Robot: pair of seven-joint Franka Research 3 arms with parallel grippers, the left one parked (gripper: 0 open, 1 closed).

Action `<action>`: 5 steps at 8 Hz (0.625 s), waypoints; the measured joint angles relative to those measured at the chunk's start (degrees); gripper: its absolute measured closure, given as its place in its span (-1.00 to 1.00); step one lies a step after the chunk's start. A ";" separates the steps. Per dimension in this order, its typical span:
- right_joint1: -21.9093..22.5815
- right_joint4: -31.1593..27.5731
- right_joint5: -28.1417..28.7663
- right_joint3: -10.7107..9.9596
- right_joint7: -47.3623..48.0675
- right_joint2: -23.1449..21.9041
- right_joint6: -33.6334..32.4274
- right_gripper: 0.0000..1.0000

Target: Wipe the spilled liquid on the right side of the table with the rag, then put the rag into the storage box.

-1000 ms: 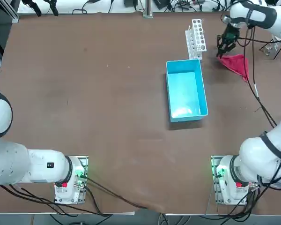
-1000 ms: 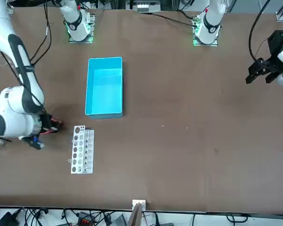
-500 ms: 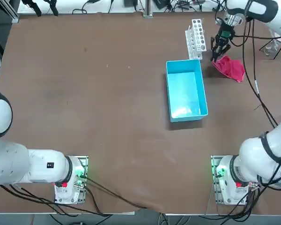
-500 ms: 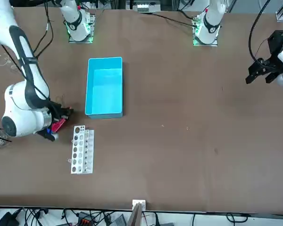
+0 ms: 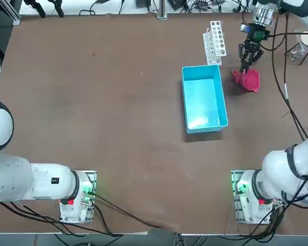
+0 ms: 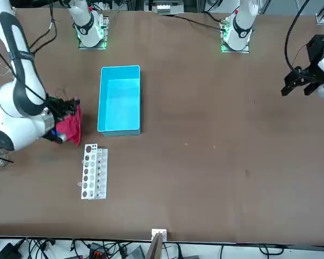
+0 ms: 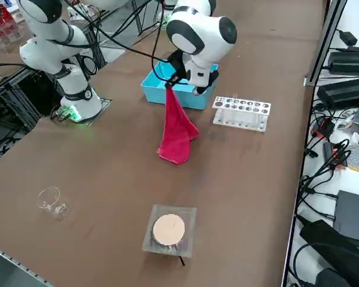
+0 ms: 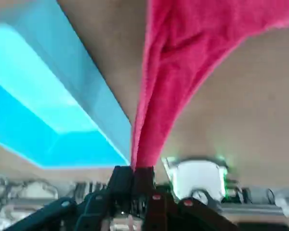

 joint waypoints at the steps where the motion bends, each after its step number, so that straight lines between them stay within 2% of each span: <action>1: -1.47 -1.80 -0.27 -0.01 -1.36 -1.20 -0.95 0.96; 2: -2.46 -5.85 -1.29 -0.01 -1.93 -2.85 2.14 0.96; 5: -4.75 -24.77 -3.92 -0.02 -9.09 -10.29 17.40 0.96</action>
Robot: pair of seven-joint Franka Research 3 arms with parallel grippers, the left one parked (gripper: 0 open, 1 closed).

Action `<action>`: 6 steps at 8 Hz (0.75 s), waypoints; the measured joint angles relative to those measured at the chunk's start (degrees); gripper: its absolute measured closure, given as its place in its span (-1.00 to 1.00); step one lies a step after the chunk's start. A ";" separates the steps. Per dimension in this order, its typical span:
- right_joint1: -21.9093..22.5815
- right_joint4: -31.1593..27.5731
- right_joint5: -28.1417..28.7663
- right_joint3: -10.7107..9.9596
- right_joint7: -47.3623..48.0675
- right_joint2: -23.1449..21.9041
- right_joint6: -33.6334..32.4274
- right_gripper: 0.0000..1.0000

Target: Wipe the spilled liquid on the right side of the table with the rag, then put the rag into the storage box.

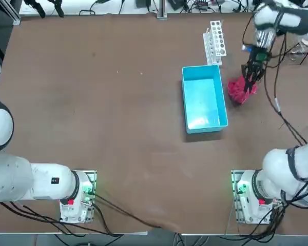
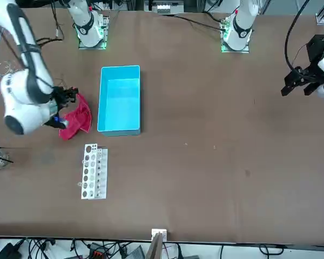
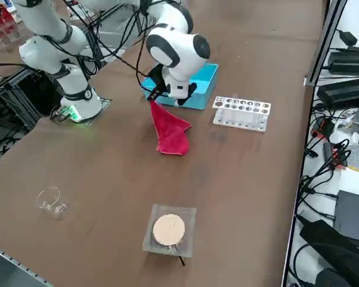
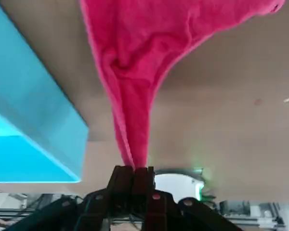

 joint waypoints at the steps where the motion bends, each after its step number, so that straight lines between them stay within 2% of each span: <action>1: -3.03 -4.47 -0.21 -0.08 -4.29 -2.43 2.85 0.96; 3: -10.77 -9.33 -4.35 -0.41 -13.08 -5.71 6.78 0.95; 6: -20.73 -9.85 -17.12 -0.66 -19.86 -5.47 13.22 0.95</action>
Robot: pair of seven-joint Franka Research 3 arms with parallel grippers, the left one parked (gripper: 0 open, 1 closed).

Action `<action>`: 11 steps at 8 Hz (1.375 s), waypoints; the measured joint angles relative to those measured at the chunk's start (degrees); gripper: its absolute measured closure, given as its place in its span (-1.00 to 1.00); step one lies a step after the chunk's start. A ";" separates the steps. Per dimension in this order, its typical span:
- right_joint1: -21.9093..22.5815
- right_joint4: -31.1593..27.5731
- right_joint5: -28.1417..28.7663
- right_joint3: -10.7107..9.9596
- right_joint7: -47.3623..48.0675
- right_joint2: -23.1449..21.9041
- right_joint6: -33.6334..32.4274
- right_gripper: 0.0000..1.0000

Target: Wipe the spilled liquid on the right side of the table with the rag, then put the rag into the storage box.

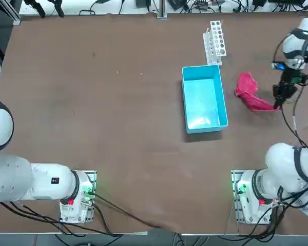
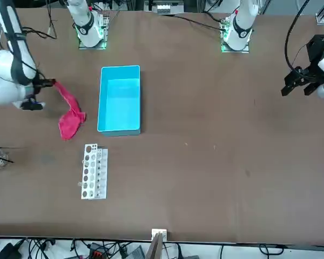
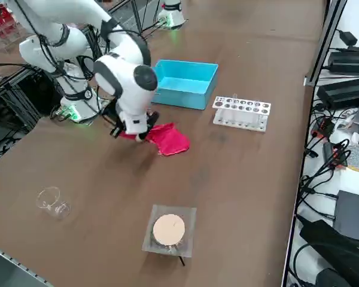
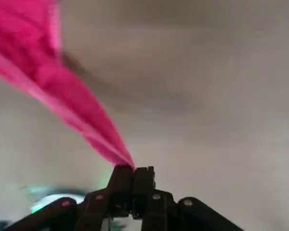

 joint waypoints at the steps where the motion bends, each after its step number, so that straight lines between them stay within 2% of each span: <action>1: -1.81 0.06 -5.27 -0.05 -0.41 0.50 2.60 0.95; 3: -4.93 1.76 -15.92 -0.10 -0.41 2.10 6.26 0.95; 6: -5.93 11.99 -27.29 -0.01 -0.47 7.48 7.20 0.95; 8: -5.30 19.34 -28.00 0.86 -0.51 12.61 7.58 0.95; 9: -3.37 22.23 -24.89 1.15 -0.12 14.67 7.67 0.95; 11: 3.24 27.45 -14.40 1.23 1.51 15.87 4.97 0.95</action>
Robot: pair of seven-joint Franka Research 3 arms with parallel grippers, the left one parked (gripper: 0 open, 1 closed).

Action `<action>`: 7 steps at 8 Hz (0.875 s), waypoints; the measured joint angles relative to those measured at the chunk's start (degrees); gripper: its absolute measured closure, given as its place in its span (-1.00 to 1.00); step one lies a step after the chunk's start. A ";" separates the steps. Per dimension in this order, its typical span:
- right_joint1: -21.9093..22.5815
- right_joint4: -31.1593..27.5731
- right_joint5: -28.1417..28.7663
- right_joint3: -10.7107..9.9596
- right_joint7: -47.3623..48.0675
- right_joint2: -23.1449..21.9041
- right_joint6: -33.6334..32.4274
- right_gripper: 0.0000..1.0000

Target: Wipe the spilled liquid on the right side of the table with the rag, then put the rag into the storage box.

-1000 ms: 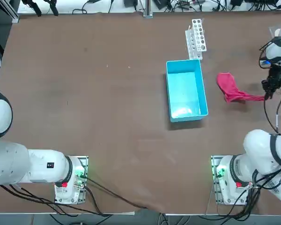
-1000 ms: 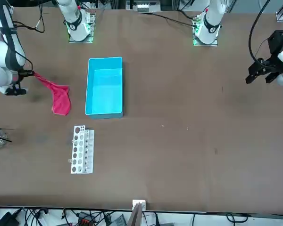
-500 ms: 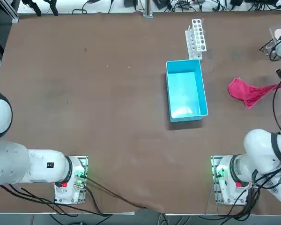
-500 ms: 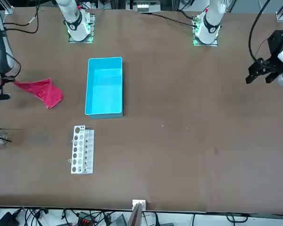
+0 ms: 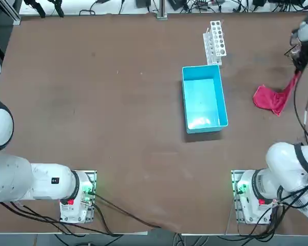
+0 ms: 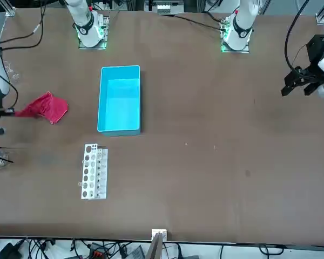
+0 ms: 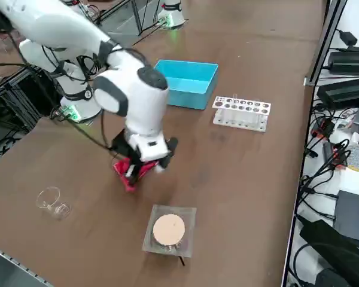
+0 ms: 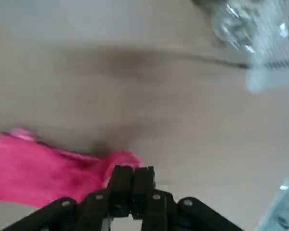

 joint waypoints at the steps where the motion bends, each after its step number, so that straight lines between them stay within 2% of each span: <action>1: 2.90 2.37 3.22 0.11 2.16 -0.12 -3.05 0.96; 4: 9.30 7.94 10.36 0.35 9.42 -0.19 -8.61 0.96; 7: 16.43 11.79 17.35 0.44 20.98 -0.21 -14.10 0.96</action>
